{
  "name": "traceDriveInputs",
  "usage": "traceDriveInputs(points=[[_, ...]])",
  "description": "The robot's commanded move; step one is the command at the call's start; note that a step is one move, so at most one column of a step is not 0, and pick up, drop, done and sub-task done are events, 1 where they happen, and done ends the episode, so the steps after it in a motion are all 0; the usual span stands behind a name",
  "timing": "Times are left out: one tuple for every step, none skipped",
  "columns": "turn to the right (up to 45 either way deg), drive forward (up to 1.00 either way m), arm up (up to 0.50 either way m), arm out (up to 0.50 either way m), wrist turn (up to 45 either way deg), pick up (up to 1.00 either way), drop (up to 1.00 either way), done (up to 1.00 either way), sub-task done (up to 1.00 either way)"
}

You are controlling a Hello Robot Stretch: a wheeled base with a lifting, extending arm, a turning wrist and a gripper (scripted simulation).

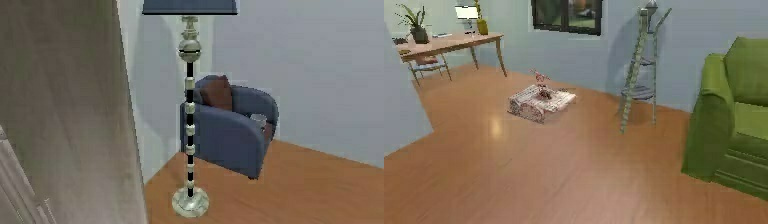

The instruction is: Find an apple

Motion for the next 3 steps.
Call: traceDriveInputs(points=[[45.0, 0.00, 0.00, 0.00, 0.0, 0.00, 0.00, 0.00, 0.00], [45.0, 0.00, 0.00, 0.00, 0.0, 0.00, 0.00, 0.00, 0.00], [36.0, 0.00, 0.00, 0.00, 0.0, 0.00, 0.00, 0.00, 0.00]])
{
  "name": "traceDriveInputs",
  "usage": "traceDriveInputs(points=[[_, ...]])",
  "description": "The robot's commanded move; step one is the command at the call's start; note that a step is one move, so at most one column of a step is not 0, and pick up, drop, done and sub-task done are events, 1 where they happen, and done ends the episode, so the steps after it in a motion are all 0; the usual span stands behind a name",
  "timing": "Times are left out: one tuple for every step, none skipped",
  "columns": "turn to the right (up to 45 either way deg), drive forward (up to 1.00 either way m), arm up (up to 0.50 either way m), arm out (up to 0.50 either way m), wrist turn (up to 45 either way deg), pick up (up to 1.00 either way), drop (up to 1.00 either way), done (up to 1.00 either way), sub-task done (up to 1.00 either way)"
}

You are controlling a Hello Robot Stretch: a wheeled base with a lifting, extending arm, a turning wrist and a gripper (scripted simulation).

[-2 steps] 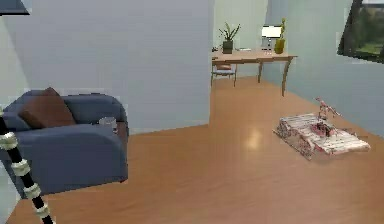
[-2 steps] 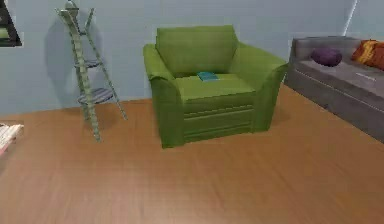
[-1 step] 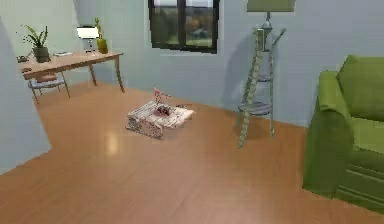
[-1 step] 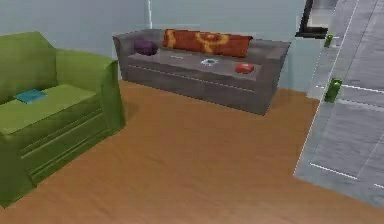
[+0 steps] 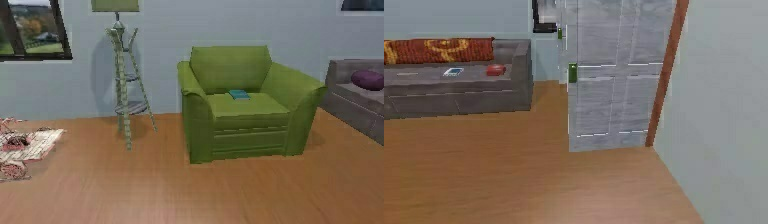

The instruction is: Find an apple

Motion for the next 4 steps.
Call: traceDriveInputs(points=[[0.0, 0.15, 0.00, 0.00, 0.0, 0.00, 0.00, 0.00, 0.00], [45.0, 0.00, 0.00, 0.00, 0.0, 0.00, 0.00, 0.00, 0.00], [30.0, 0.00, 0.00, 0.00, 0.0, 0.00, 0.00, 0.00, 0.00], [0.0, 1.00, 0.00, 0.00, 0.0, 0.00, 0.00, 0.00, 0.00]])
